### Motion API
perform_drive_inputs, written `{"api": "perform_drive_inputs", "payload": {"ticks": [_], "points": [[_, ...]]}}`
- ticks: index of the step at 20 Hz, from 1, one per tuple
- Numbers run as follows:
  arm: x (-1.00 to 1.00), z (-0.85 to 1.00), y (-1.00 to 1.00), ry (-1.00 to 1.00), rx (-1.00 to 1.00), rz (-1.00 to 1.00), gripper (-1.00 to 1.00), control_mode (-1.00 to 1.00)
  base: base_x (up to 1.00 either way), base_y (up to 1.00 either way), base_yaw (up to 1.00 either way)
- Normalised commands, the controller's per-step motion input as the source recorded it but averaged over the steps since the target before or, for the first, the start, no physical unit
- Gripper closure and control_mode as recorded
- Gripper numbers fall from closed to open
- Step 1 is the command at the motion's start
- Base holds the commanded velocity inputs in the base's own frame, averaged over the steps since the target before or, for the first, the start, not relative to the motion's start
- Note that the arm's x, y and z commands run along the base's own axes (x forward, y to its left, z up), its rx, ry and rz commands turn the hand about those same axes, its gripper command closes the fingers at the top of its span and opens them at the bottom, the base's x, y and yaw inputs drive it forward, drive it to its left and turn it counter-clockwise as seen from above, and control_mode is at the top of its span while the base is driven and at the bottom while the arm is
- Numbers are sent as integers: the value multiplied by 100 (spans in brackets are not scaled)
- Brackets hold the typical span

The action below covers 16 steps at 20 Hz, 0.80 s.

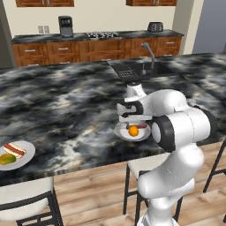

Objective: Pick up the orange and mango from the fridge and place one fruit on each plate on the dining counter.

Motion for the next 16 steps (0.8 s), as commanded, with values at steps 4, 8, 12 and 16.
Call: {"api": "perform_drive_inputs", "payload": {"ticks": [4, 8, 12, 16], "points": [[-94, 92, 0, -39, 1, 1, -100, -100, 0, 0, 0], [-100, 98, 0, -44, 2, 4, -100, -100, 0, 0, 0], [-100, 98, -4, -21, 14, 10, -100, -100, 0, 0, 0], [-100, 85, -1, -5, 15, 11, -100, -100, 0, 0, 0]]}}
